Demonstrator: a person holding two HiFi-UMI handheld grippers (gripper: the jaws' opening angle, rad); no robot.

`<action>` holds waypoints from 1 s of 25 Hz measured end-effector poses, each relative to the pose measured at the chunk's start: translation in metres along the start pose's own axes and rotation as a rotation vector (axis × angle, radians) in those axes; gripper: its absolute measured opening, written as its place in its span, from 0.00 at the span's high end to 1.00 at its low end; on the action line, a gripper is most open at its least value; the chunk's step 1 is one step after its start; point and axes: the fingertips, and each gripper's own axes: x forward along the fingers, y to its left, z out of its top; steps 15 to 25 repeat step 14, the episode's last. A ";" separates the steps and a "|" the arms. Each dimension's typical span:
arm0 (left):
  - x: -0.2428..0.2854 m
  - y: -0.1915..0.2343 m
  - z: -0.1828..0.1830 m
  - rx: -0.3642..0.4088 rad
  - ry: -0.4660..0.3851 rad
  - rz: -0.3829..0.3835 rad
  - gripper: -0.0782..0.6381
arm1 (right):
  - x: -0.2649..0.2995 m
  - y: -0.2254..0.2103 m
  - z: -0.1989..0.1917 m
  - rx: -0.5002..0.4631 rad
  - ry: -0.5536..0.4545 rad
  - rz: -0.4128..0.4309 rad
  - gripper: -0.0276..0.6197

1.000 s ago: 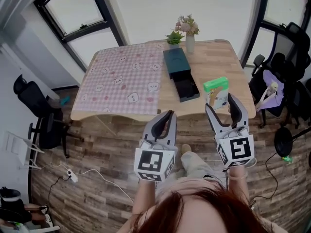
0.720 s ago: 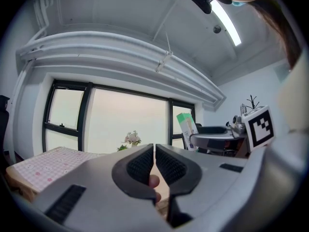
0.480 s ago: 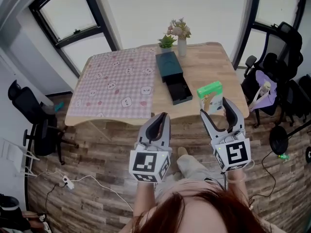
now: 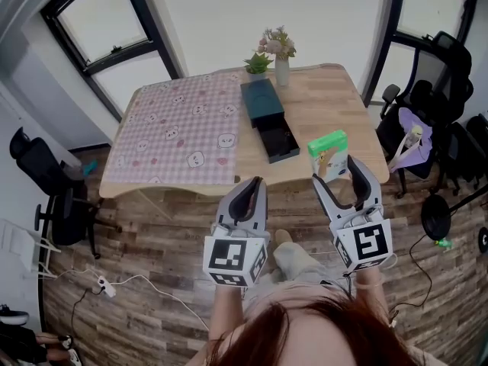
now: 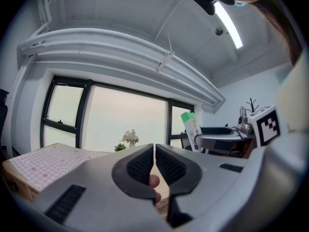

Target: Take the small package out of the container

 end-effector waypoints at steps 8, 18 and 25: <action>0.001 0.005 -0.006 -0.003 0.019 0.001 0.87 | 0.005 0.005 -0.005 0.002 0.013 0.007 0.49; 0.007 0.002 -0.008 -0.001 0.024 -0.009 0.87 | 0.006 0.003 -0.009 0.004 0.024 0.004 0.49; 0.007 0.002 -0.008 -0.001 0.024 -0.009 0.87 | 0.006 0.003 -0.009 0.004 0.024 0.004 0.49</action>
